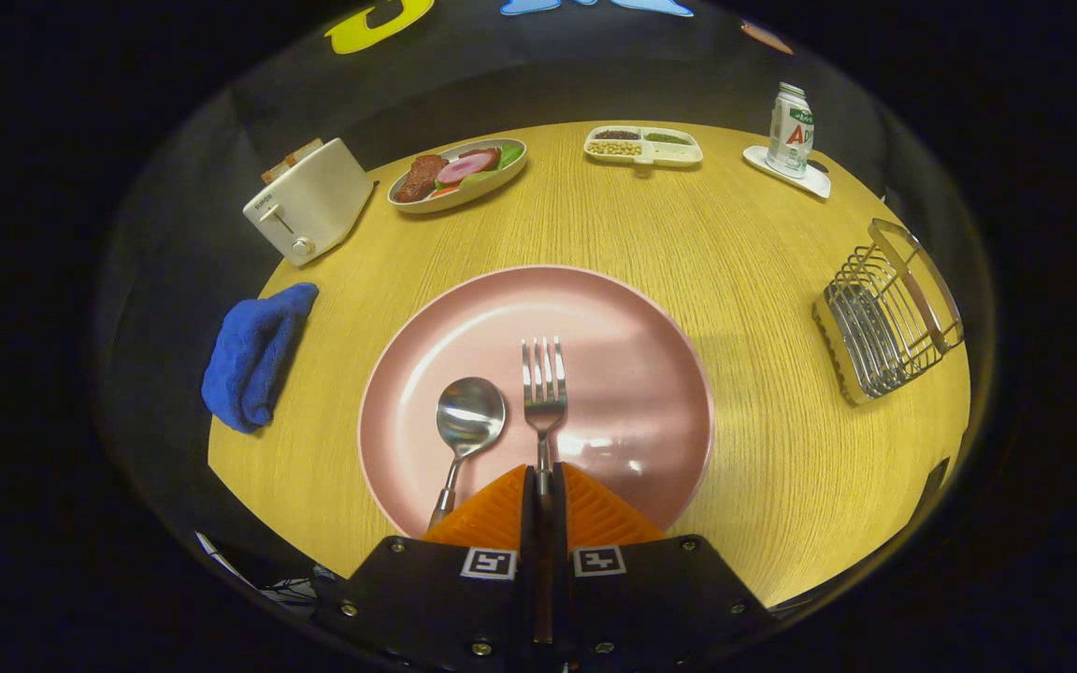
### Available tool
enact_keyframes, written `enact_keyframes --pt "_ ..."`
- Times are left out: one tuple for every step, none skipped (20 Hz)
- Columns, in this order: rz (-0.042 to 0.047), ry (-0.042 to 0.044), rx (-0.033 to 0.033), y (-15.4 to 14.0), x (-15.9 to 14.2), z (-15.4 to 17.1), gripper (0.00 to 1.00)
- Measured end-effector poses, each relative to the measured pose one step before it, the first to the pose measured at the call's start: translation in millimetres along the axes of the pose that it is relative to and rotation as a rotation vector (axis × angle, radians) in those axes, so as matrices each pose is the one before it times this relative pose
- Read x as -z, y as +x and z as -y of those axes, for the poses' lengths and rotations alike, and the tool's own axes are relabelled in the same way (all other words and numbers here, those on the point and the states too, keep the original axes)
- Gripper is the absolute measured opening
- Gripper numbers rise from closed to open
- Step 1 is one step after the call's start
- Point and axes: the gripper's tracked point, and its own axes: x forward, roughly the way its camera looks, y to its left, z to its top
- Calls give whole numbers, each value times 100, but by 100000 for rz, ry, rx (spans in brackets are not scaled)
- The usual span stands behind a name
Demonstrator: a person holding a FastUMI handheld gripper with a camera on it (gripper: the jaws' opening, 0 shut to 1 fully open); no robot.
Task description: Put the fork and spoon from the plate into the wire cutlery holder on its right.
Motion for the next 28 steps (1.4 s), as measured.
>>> enact_keyframes --pt "587 414 -264 -173 -296 -5 8" --pt "619 405 -596 -195 -110 -89 8" --pt "271 444 -1216 -174 -279 -8 8" --pt "47 434 -465 -122 -101 59 8" --pt "-69 619 -336 -182 5 -82 8" --pt "760 493 -90 -91 -215 220 8" --pt "1128 418 -127 -222 -346 131 8" --pt "1162 364 -578 -212 -344 -105 8" --pt "1006 398 -548 -270 -423 78 8" --pt "659 299 -122 -188 -196 139 8" --pt "576 467 -407 -166 -387 54 8" --pt "862 923 -267 -132 -234 4 8" --pt "836 1336 -361 -172 -424 105 8" --pt "1200 1858 -730 -318 -378 -108 8" --pt "1364 1682 -1103 -380 -618 -195 8" --pt "652 544 -641 -274 -279 29 8" --pt "1201 747 -409 -295 -509 -47 8" --pt "102 548 -561 -294 -122 -117 8" --pt "590 919 -345 -69 -354 14 8" --pt "40 245 -72 -34 -17 66 8" --pt "260 -69 368 61 -59 100 8" --pt "-100 -303 299 44 120 195 8" --pt "-25 147 -191 -1 -69 -16 8" --pt "880 731 -829 -124 -118 -269 8" --pt "1194 776 -551 -287 -490 -80 8" --pt "1387 1194 -636 -464 -504 -47 8" --pt "1102 1671 -1188 -430 -495 -291 8" --pt "1203 1586 -661 -555 -620 -69 8"
